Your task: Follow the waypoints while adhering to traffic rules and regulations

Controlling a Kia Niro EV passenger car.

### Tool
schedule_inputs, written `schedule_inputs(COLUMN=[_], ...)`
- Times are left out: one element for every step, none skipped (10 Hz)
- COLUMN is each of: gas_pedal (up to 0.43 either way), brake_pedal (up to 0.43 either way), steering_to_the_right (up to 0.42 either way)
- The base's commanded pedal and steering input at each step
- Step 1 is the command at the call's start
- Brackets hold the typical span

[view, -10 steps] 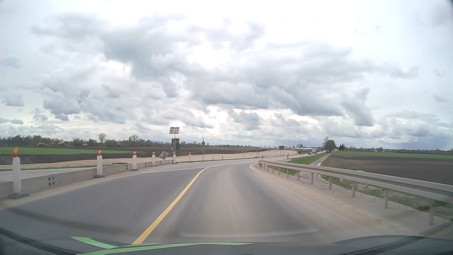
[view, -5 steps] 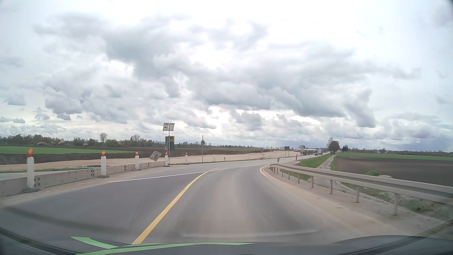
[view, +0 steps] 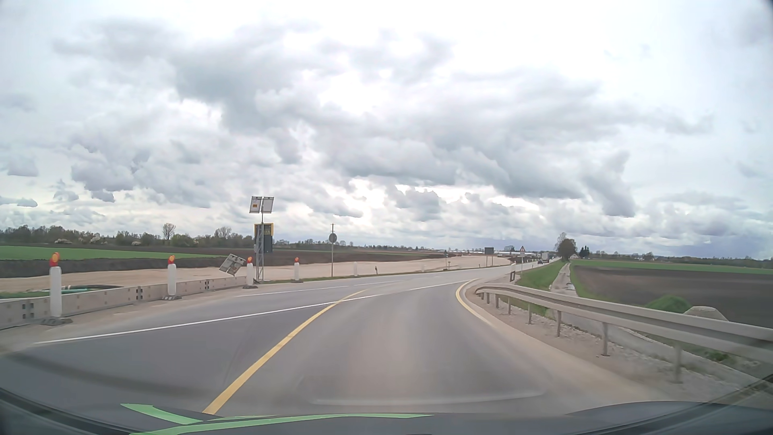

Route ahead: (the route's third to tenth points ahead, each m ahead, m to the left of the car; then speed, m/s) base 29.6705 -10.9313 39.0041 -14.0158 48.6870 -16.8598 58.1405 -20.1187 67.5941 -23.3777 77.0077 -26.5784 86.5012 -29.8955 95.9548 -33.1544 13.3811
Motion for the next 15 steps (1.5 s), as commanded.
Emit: schedule_inputs(gas_pedal=[0.067,0.067,0.067,0.067,0.067,0.067,0.067,0.067,0.067,0.079,0.079,0.079,0.079,0.079,0.079], brake_pedal=[0.000,0.000,0.000,0.000,0.000,0.000,0.000,0.000,0.000,0.000,0.000,0.000,0.000,0.000,0.000], steering_to_the_right=[0.021,0.023,0.025,0.026,0.029,0.031,0.033,0.035,0.039,0.043,0.046,0.046,0.046,0.046,0.046])
